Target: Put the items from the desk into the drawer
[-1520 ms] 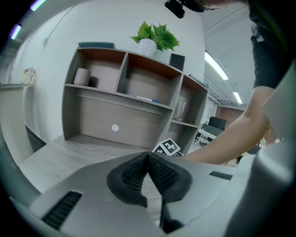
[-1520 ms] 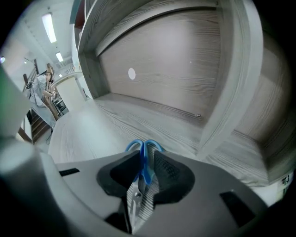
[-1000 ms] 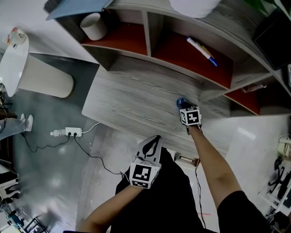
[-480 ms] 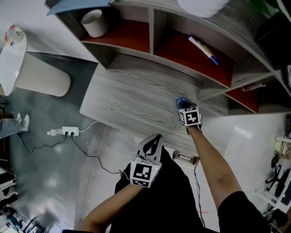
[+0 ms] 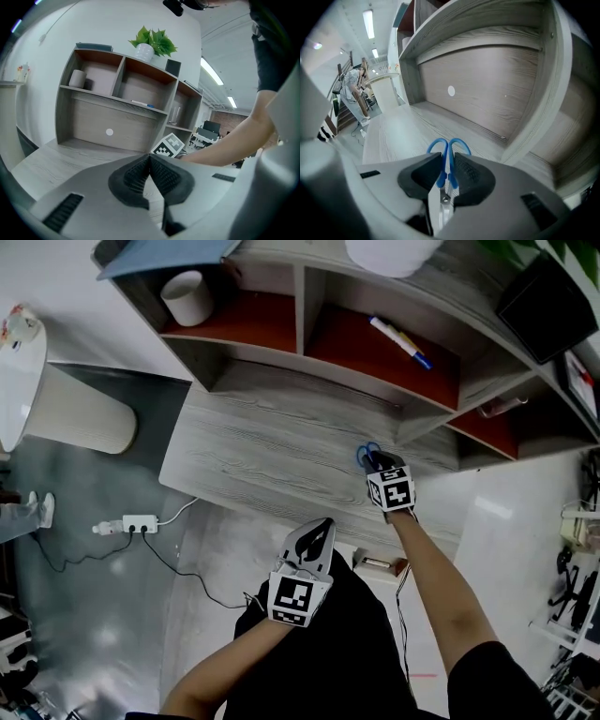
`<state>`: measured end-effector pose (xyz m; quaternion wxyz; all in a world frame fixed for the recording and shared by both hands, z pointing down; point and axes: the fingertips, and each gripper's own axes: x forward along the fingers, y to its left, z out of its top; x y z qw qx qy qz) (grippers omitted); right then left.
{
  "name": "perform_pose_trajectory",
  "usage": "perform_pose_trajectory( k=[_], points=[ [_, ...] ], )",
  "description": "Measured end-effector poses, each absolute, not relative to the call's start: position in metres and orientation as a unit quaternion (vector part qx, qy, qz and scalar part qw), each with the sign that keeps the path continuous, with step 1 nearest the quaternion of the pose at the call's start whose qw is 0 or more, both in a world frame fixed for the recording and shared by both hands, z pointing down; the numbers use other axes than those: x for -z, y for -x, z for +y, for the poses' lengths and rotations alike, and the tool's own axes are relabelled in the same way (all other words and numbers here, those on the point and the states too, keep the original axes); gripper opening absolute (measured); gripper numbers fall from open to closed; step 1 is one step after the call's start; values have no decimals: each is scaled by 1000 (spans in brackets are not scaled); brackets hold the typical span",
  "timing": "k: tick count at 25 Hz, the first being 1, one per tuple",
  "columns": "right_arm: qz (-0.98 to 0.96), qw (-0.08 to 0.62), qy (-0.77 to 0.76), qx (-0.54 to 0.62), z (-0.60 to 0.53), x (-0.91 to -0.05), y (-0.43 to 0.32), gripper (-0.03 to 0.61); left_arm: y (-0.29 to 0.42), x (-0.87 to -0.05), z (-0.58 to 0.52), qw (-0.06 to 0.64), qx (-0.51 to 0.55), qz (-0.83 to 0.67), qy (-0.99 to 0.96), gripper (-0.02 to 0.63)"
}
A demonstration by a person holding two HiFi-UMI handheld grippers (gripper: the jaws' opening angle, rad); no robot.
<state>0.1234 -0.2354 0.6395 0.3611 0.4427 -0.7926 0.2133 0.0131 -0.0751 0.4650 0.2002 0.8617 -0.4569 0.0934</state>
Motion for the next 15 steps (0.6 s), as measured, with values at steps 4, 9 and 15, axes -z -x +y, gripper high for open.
perform_pose_trajectory(
  k=[4,9,15],
  points=[
    [-796,357,-446,-200,-219,-625,-126,98,-13,-463,-72,199,-90,-448,-867,5],
    [-796,354,-452,-192,-191,-608,-132,98,-20,-458,-65,197,-84,-429,-878,5],
    [-791,338,-472,-190,-148,-591,-140,98,-26,-454,-43,190,-87,-393,-895,5]
  ],
)
